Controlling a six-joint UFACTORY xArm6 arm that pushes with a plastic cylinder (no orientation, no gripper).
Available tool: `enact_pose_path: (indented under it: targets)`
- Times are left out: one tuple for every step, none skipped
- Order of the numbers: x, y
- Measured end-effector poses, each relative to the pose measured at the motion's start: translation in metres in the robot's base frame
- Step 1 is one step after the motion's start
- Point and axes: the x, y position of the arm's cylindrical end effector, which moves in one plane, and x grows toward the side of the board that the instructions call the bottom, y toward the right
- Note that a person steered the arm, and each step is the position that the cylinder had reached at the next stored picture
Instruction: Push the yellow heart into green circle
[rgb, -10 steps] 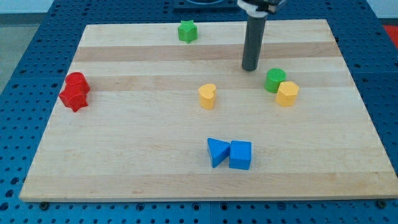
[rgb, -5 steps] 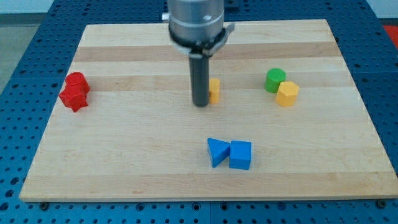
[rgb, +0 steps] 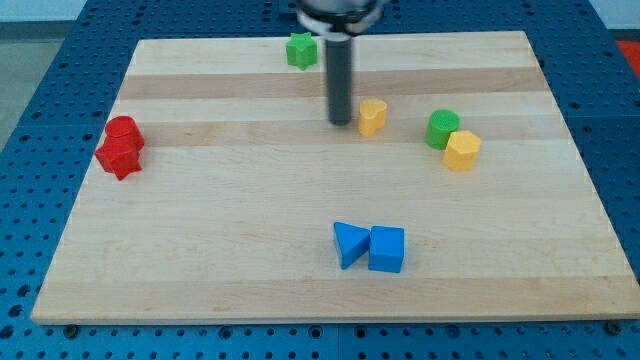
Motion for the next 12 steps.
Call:
enact_pose_path:
  targets:
    - [-0.010, 0.056]
    - [-0.016, 0.055]
    - [-0.007, 0.021]
    - [0.014, 0.019]
    - [0.014, 0.036]
    - [0.014, 0.048]
    - [0.014, 0.054]
    - [0.010, 0.054]
    - [-0.003, 0.054]
    - [-0.018, 0.055]
    - [-0.018, 0.066]
    - [-0.019, 0.085]
